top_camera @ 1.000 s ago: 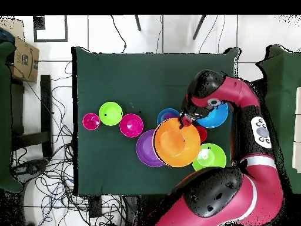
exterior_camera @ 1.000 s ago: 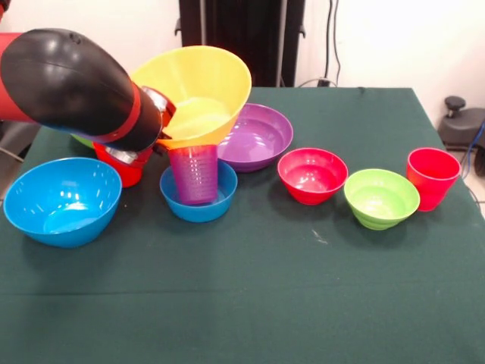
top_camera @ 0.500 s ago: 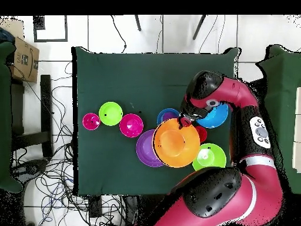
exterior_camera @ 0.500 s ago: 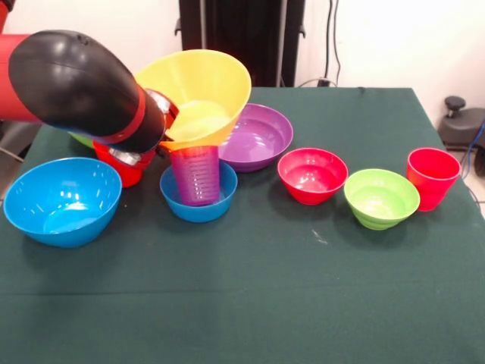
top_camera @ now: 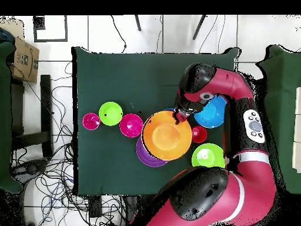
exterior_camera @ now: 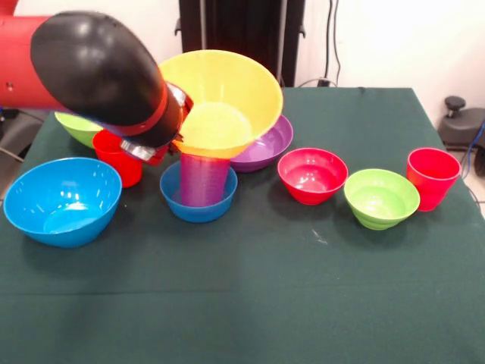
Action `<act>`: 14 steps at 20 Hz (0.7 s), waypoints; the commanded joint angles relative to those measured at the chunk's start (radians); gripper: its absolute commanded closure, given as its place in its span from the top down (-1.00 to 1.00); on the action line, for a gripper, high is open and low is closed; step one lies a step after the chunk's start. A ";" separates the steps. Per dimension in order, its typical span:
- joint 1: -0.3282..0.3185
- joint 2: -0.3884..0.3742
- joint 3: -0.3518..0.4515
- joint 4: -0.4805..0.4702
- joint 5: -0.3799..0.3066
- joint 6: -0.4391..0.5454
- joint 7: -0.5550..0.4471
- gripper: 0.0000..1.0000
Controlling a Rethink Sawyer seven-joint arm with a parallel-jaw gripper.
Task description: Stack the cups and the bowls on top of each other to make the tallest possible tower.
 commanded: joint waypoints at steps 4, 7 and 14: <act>0.079 -0.090 0.019 -0.168 -0.069 0.142 -0.024 -1.00; 0.078 -0.091 0.012 -0.155 -0.063 0.124 -0.024 -1.00; 0.038 -0.082 -0.001 -0.112 -0.076 0.055 -0.077 -1.00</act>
